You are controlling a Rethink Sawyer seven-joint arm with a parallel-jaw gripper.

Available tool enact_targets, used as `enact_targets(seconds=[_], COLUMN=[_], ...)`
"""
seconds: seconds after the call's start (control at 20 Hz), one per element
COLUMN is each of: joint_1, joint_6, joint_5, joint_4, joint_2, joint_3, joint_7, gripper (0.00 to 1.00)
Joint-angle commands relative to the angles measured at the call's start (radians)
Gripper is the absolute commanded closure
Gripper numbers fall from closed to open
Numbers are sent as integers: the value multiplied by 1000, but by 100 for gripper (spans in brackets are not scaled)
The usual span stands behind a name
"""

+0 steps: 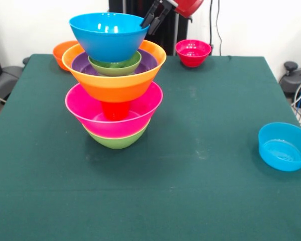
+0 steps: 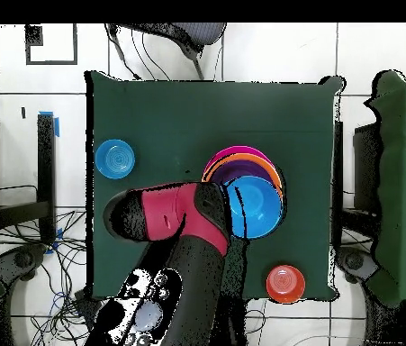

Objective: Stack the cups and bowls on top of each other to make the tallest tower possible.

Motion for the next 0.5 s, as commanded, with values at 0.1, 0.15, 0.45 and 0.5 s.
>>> enact_targets(seconds=[0.1,0.15,0.45,0.5], joint_1=[5,6,10,9], joint_6=[-30,-28,-27,-28], joint_5=[-30,-29,-26,-25], joint_4=[33,33,31,31], joint_2=[76,76,82,84], joint_3=[83,84,86,87], joint_7=[65,64,72,72], gripper=[100,100,100,100])
